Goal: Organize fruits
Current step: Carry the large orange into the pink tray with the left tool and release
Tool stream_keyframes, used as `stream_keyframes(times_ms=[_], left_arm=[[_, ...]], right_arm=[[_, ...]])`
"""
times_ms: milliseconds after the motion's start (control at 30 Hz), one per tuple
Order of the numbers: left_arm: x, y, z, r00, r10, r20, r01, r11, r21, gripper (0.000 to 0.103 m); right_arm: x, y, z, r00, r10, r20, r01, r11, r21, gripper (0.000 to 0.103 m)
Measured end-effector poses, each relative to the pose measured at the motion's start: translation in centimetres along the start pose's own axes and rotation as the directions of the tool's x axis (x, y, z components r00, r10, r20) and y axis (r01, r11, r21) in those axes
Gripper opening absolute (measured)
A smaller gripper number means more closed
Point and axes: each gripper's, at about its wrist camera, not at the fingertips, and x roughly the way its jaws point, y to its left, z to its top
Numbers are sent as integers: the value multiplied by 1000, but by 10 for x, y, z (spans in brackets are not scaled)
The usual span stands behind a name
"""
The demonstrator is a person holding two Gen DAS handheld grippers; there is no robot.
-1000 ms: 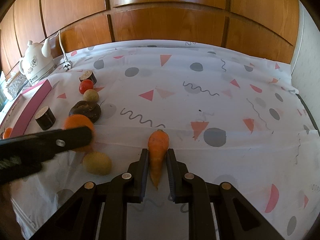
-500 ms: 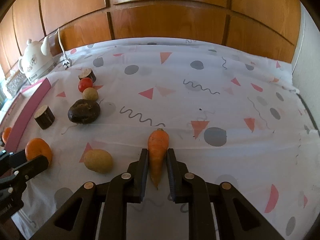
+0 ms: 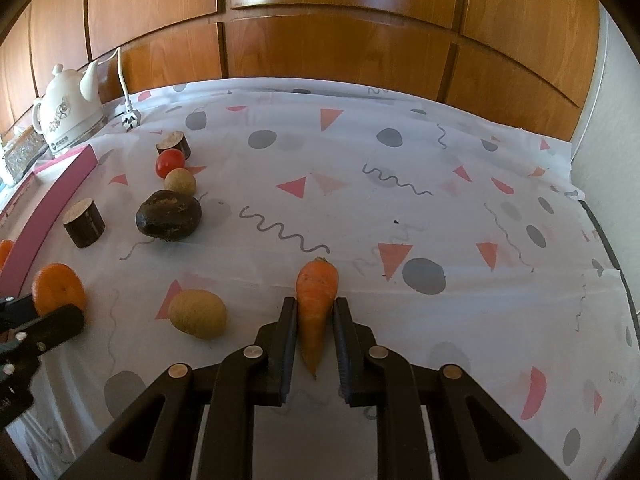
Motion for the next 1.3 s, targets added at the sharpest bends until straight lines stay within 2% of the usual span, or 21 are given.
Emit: stream_keyframes(times_ms=[267, 567, 800, 967, 1133, 1300], left_arm=[[-27, 15, 5, 998, 32, 47, -31, 999, -30, 36], [-50, 30, 5, 995, 51, 87, -47, 997, -55, 36], [-61, 55, 8, 992, 75, 105, -62, 991, -115, 36], [-65, 78, 8, 989, 105, 106, -86, 982, -165, 36], [-70, 113, 8, 985, 139, 107, -111, 966, -234, 36], [-74, 151, 13, 976, 195, 100, -159, 944, -288, 36]], right_arm=[[-6, 2, -5, 1000, -11, 2, 11, 1000, 7, 17], [-18, 1, -12, 1000, 12, -11, -11, 999, 37, 17], [-44, 13, -4, 998, 55, 42, -56, 998, 32, 17], [-59, 36, 5, 991, 115, 71, -115, 993, -11, 17], [-69, 71, 11, 970, 236, 61, -231, 970, -79, 17], [-75, 119, 19, 924, 383, 11, -377, 913, -157, 17]])
